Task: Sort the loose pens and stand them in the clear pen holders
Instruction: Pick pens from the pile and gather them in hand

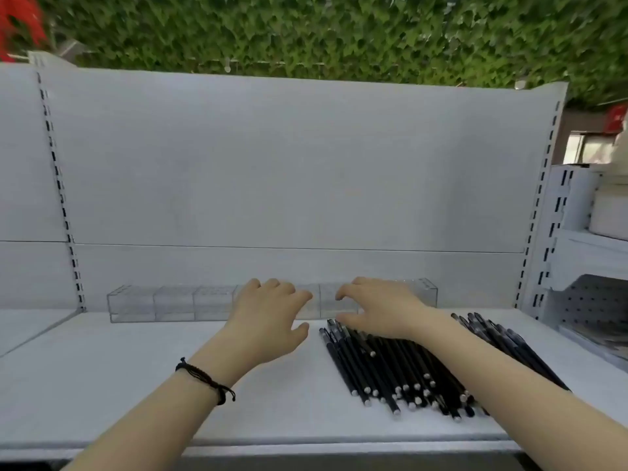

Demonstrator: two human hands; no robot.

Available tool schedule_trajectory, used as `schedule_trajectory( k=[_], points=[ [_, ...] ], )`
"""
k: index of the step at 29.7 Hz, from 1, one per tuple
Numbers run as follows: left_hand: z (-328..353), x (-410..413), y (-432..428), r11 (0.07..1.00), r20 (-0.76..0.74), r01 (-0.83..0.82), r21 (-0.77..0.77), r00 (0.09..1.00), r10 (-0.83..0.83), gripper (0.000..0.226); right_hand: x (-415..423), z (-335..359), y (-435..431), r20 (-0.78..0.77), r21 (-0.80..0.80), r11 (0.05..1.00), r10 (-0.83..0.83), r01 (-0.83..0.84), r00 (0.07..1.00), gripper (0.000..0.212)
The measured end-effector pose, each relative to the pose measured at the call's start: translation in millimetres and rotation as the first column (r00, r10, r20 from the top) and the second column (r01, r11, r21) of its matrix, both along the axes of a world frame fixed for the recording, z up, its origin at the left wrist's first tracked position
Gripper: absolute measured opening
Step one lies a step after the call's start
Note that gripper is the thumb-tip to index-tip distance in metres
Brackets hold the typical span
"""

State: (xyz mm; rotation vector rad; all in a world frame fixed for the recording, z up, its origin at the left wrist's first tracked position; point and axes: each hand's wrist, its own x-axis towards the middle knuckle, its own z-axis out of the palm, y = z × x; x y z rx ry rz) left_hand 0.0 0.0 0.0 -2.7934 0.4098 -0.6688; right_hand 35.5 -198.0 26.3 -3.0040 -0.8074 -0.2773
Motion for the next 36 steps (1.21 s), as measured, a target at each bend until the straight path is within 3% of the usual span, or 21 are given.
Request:
schedule_trajectory(
  k=[4,7,11,15,17,19,22,26,29,31,33,36],
  points=[
    [-2.0,23.3,-1.7,0.999,0.011,0.016,-0.044,1.0,-0.016,0.046,20.8,-0.9,7.6,-0.188,-0.013,0.997,-0.077,0.076,0.979,0.046],
    [-6.2,35.2,-5.0,0.974,-0.09,0.044,-0.224,0.994,-0.066,0.042,30.5,-0.4,11.1,-0.305,0.017,0.995,-0.086,0.095,0.949,0.046],
    [-20.8,47.4,-5.4,0.826,-0.204,0.029,-0.563,0.964,-0.173,0.034,34.9,-3.2,10.8,-0.353,0.092,0.988,-0.084,0.124,0.932,0.033],
    [-33.7,52.3,-7.7,0.681,-0.219,0.007,-0.733,0.944,-0.245,0.025,43.1,-5.9,8.4,-0.377,0.313,0.935,-0.036,0.164,0.926,0.01],
    [-35.5,50.6,-8.5,0.638,-0.219,-0.003,-0.77,0.94,-0.26,0.023,45.7,-6.2,9.5,-0.383,0.289,0.942,-0.051,0.172,0.922,0.024],
    [-35.9,48.4,-7.9,0.667,-0.231,-0.016,-0.745,0.944,-0.235,0.022,48.3,-10.9,12.1,-0.411,0.217,0.962,-0.065,0.167,0.909,0.034],
    [-37.3,47.5,-2.5,0.717,-0.241,-0.036,-0.696,0.952,-0.187,0.024,50.9,-18.7,15.7,-0.41,0.21,0.968,-0.041,0.138,0.911,0.027],
    [-38.7,45.8,1.5,0.7,-0.237,-0.044,-0.713,0.954,-0.181,0.022,50.2,-24.3,15.8,-0.453,0.259,0.955,-0.013,0.145,0.891,0.021],
    [-37.2,44.3,-2.2,0.652,-0.183,-0.003,-0.758,0.961,-0.208,0.016,49.0,-23.6,15.9,-0.457,0.433,0.883,0.042,0.181,0.889,0.017],
    [-35.3,42.3,-7.7,0.594,-0.152,0.032,-0.804,0.955,-0.256,0.012,48.6,-17.6,15.7,-0.439,0.607,0.772,0.125,0.191,0.89,0.014],
    [-33.2,39.3,-13.7,0.476,-0.164,0.022,-0.879,0.924,-0.344,0.015,46.5,-8.9,16.8,-0.415,0.732,0.652,0.195,0.198,0.889,0.011],
    [-29.9,33.8,-21.0,0.218,-0.2,-0.099,-0.971,0.84,-0.505,0.023,46.2,-2.5,21.8,-0.368,0.822,0.534,0.239,0.195,0.899,0.011]
  ],
)
